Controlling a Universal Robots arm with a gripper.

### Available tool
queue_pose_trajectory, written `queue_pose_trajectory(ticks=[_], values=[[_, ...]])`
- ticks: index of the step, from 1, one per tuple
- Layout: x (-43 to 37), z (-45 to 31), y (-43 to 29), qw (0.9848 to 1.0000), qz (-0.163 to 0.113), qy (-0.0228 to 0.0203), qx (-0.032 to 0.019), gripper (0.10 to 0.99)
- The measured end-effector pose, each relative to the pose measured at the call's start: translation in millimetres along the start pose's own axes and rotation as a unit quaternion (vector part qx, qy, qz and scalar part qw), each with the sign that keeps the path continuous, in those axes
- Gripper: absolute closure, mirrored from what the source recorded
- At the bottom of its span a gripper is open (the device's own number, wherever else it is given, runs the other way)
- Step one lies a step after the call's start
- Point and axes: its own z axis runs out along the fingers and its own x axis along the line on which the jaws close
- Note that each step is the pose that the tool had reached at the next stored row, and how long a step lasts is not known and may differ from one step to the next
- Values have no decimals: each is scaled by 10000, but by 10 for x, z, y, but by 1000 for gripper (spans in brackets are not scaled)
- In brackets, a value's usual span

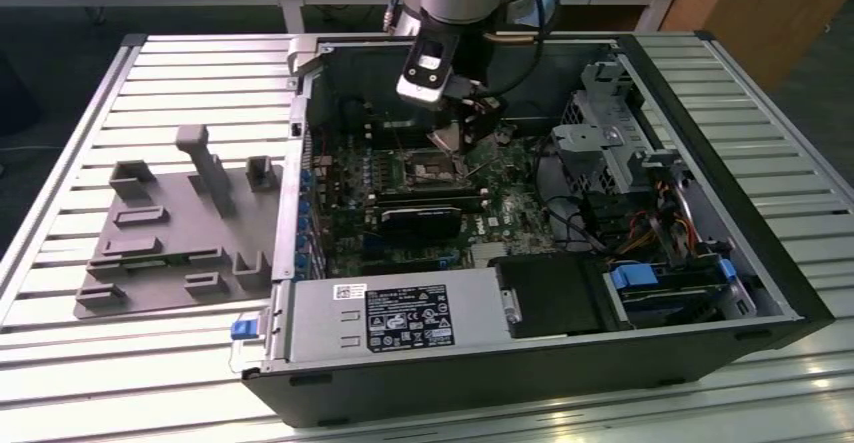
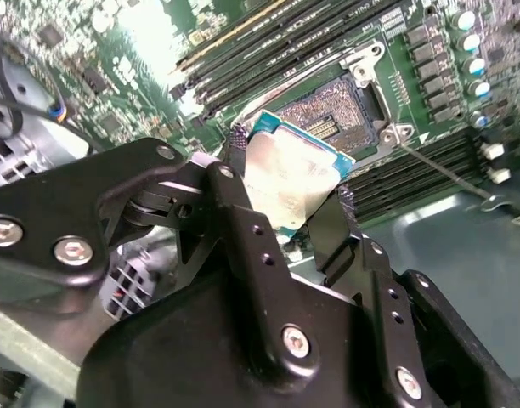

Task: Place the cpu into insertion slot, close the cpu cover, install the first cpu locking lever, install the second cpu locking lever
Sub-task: 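Place the cpu into insertion slot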

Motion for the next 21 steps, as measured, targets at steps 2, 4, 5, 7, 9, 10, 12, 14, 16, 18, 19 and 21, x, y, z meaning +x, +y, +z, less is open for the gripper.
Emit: queue_pose_trajectory(ticks=[2,4,5,7,9,10,12,14,16,18,19,21], values=[[0,18,-1,9998,201,-16,4,549],[1,34,-3,9993,383,-31,9,549],[1,42,-4,9989,472,-38,11,549],[1,59,-5,9978,660,-53,15,549],[2,75,-6,9965,839,-67,19,549],[2,82,-7,9957,927,-74,21,549],[2,99,-8,9938,1106,-88,25,549],[3,116,-9,9916,1289,-102,28,549],[3,133,-11,9891,1470,-117,33,549],[3,151,-12,9863,1645,-131,36,549],[4,159,-13,9849,1725,-138,38,549],[5,179,-16,9820,1883,-150,41,549]])
